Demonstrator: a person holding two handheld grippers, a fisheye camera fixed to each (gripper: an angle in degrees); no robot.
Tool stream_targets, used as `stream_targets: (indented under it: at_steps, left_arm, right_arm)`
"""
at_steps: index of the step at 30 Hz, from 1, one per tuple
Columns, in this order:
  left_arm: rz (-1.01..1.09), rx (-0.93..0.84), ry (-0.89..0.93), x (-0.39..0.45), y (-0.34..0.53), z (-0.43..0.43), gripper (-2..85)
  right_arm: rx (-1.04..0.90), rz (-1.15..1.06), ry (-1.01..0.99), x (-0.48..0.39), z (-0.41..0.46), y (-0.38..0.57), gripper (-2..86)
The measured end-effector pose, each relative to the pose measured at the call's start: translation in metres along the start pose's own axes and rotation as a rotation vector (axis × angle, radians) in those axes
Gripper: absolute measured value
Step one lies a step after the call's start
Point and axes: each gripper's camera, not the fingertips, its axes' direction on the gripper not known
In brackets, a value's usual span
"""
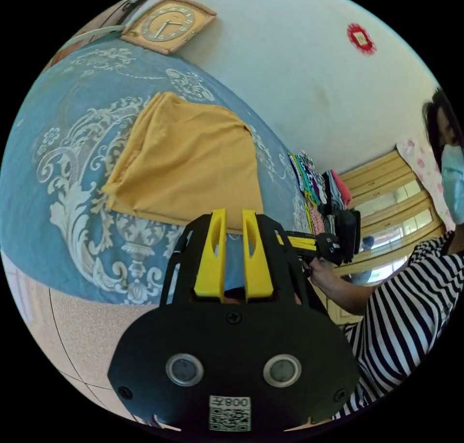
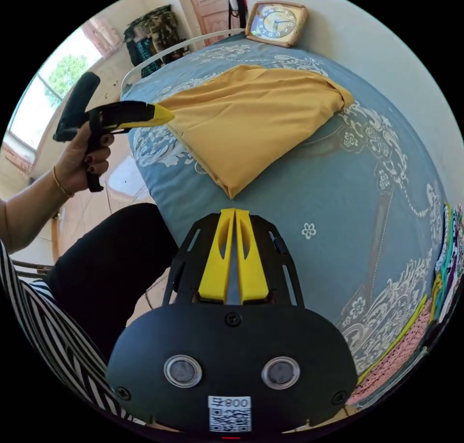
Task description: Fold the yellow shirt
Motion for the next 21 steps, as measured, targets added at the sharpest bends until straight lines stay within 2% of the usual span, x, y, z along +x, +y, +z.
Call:
stream_targets:
  at_steps: [3,7,11,16,21]
  left_arm:
    - [0.063,-0.131,0.009,0.02,-0.006,0.029,6.6]
    - [-0.161,-0.206,0.139,0.001,0.008,0.054,8.1]
    - [-0.369,-0.138,0.35,-0.033,0.018,0.063,8.8]
    - [-0.441,-0.095,0.446,-0.049,0.011,0.069,7.5]
    - [-0.555,-0.054,0.551,-0.065,0.016,0.074,2.4]
  right_arm:
    - [0.029,0.127,-0.178,0.05,-0.017,0.018,1.2]
    - [0.074,0.256,-0.38,0.107,-0.03,0.041,2.8]
    - [0.108,0.363,-0.546,0.161,-0.038,0.063,4.4]
    - [0.137,0.435,-0.7,0.213,-0.049,0.082,6.1]
    - [0.183,0.527,-0.875,0.264,-0.059,0.097,8.2]
